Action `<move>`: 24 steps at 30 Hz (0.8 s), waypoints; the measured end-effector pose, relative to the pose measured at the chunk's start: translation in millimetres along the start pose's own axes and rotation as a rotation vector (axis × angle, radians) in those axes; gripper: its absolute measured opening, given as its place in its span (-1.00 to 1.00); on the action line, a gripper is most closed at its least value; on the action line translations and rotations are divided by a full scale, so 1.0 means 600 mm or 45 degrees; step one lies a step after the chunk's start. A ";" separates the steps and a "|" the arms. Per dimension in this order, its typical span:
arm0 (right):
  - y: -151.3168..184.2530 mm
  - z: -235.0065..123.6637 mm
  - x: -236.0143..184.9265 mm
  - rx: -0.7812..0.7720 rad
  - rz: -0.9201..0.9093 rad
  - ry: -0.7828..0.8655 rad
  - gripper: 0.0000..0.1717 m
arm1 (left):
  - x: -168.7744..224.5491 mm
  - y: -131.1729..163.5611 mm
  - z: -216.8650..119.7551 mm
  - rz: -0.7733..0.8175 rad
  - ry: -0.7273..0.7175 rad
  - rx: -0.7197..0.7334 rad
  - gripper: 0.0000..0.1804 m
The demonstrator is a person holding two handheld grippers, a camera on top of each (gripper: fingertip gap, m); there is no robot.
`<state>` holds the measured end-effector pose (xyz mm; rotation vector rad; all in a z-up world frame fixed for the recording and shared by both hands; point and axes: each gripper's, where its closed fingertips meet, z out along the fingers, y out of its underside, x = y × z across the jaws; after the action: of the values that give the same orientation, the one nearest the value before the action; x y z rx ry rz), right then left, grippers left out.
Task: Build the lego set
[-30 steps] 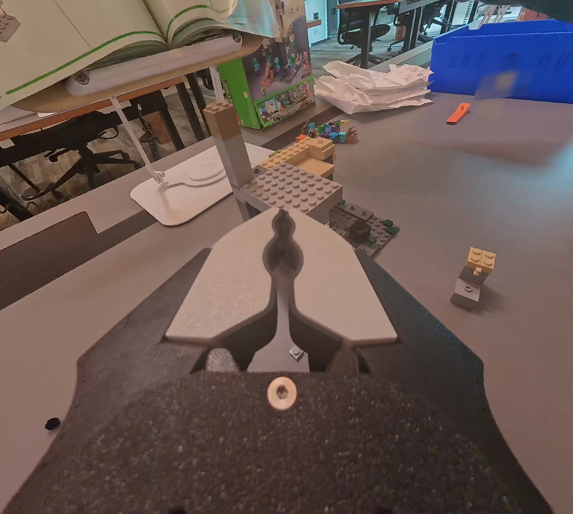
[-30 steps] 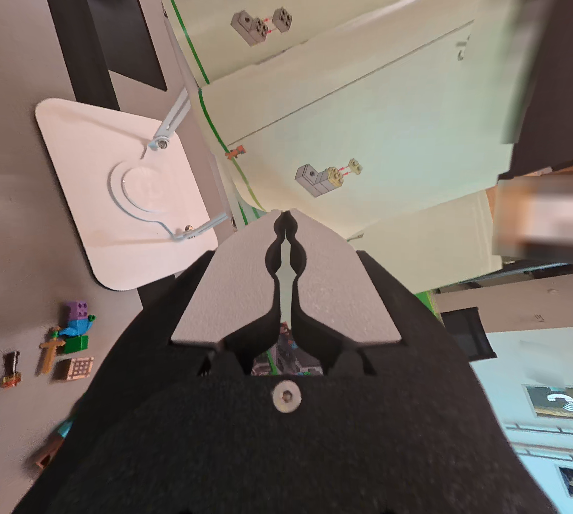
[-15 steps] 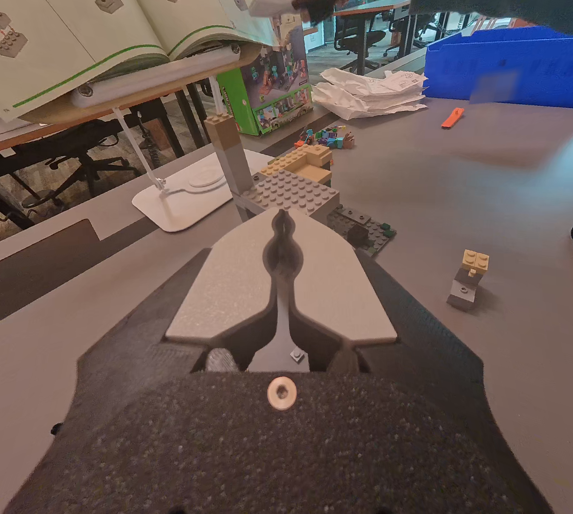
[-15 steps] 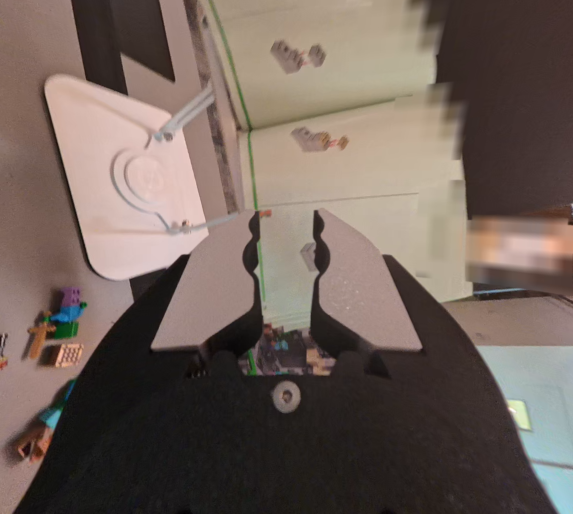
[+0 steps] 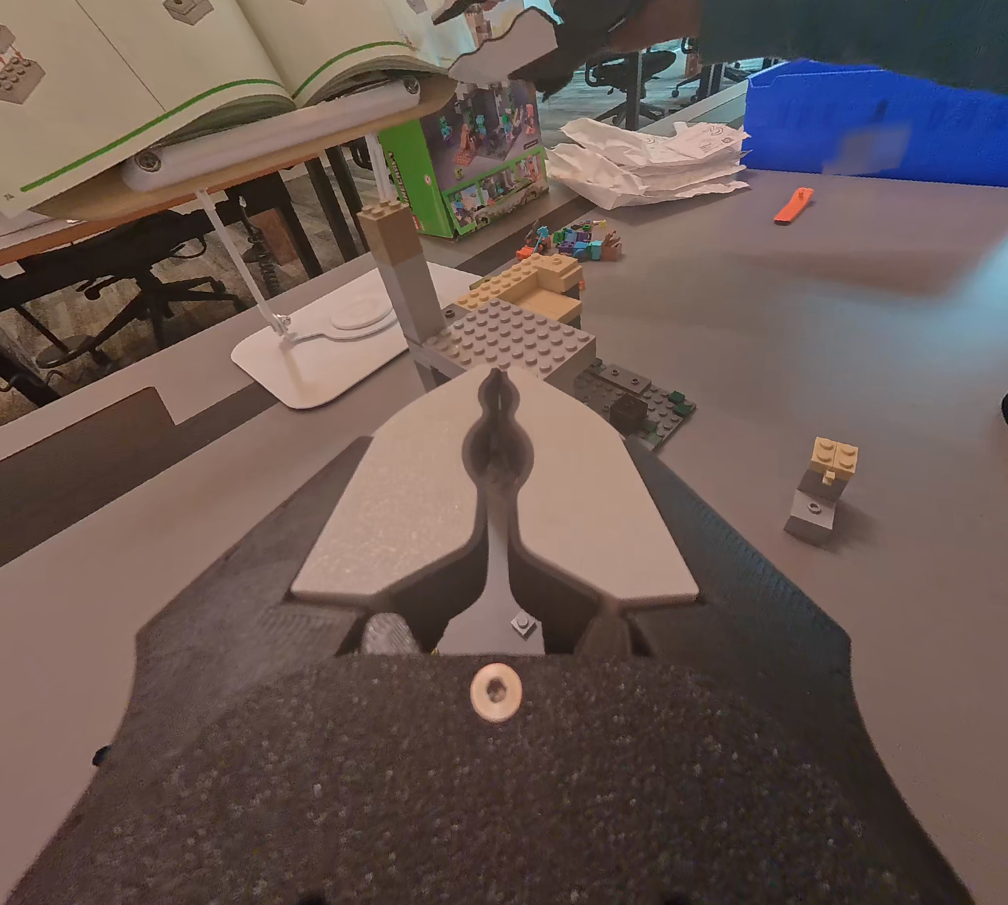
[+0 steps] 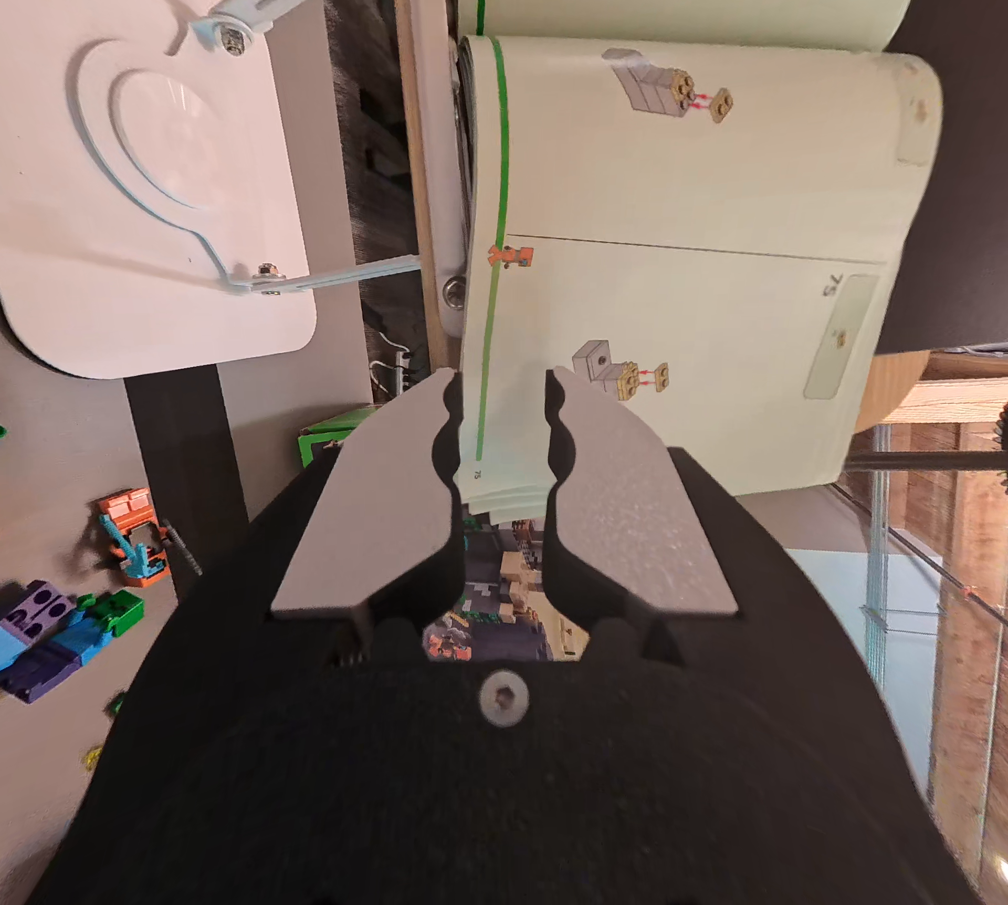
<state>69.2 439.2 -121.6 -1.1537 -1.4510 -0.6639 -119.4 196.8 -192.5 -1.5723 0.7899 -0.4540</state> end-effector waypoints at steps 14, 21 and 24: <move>-0.010 -0.020 0.038 0.027 0.002 0.043 -0.71 | 0.003 0.000 0.000 0.004 0.018 -0.004 -1.00; -0.002 -0.031 0.051 0.009 -0.117 0.101 -0.81 | 0.003 0.001 0.001 0.006 0.024 -0.009 -1.00; -0.002 -0.037 0.059 -0.001 -0.167 0.132 -1.00 | 0.003 0.002 0.001 0.006 0.027 -0.011 -1.00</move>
<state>80.1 429.0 -82.3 -1.0160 -1.4468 -0.8037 -117.8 195.9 -193.9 -1.5757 0.8125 -0.4651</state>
